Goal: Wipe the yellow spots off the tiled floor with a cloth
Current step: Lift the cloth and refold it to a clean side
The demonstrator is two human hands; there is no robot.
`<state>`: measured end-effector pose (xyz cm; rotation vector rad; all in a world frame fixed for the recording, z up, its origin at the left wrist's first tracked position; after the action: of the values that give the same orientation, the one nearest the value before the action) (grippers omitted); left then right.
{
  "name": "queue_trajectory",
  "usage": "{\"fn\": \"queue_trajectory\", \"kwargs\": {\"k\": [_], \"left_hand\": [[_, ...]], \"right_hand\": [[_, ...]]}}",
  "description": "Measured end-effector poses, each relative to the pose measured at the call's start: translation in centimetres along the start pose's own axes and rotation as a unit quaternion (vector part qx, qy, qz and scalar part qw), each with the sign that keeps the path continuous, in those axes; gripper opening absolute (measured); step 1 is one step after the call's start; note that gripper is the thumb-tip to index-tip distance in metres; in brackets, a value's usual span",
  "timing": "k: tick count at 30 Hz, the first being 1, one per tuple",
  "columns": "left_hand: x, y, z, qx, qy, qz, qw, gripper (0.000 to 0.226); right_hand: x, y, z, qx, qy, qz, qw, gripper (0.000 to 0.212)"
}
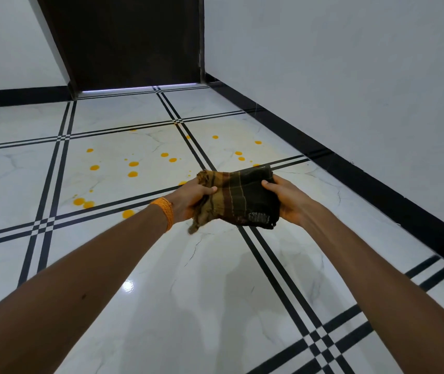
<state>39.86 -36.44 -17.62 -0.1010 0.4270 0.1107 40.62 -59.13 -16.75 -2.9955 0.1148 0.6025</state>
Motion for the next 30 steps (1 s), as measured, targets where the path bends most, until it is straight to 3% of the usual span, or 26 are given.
{"fn": "queue_trajectory", "kwargs": {"k": [6,8,11,15,20,23,27,29,30], "left_hand": [[0.3,0.5,-0.2,0.016,0.067,0.005,0.998,0.009],[0.2,0.9,0.8,-0.04,0.036,-0.004,0.999,0.019],[0.1,1.5,2.8,-0.11,-0.081,-0.053,0.989,0.031],[0.2,1.3,3.1,-0.057,-0.118,0.029,0.991,0.061],[0.0,2.5,3.2,-0.028,-0.137,0.021,0.99,0.067],[0.0,2.6,2.5,0.007,-0.115,-0.047,0.992,0.061],[-0.5,3.2,2.0,0.063,-0.055,-0.091,0.992,0.032],[-0.8,2.8,2.1,0.185,-0.085,-0.078,0.976,0.023],[-0.9,2.3,2.0,0.256,-0.103,-0.074,0.958,0.031]], "right_hand": [[-0.3,-0.2,0.2,0.004,-0.032,-0.044,0.998,0.041],[-0.5,0.0,-0.5,0.037,0.017,-0.078,0.996,0.045],[-0.4,0.3,-2.0,0.104,0.117,-0.091,0.984,0.041],[-0.3,0.0,-1.9,0.061,0.169,-0.085,0.98,0.057],[0.2,0.8,-1.7,0.065,0.157,-0.078,0.982,0.025],[0.5,1.0,-1.6,0.017,0.142,-0.066,0.987,0.029],[-0.1,0.1,-2.7,-0.04,0.161,-0.058,0.984,0.044],[-0.8,-0.8,-3.6,-0.077,0.181,-0.063,0.978,0.045],[-1.0,-1.3,-3.8,-0.099,0.189,-0.073,0.974,0.044]]}}
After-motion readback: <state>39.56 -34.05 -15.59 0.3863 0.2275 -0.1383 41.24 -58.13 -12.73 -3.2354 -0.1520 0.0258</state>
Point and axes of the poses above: each hand's wrist, its own x-axis towards the middle knuckle, its own y-axis out of the back of the hand, z = x × y, the point moved 3 cm from there along x, towards the middle knuckle, and after that the axes turned 14 degrees about z, right-handed, at the moved point
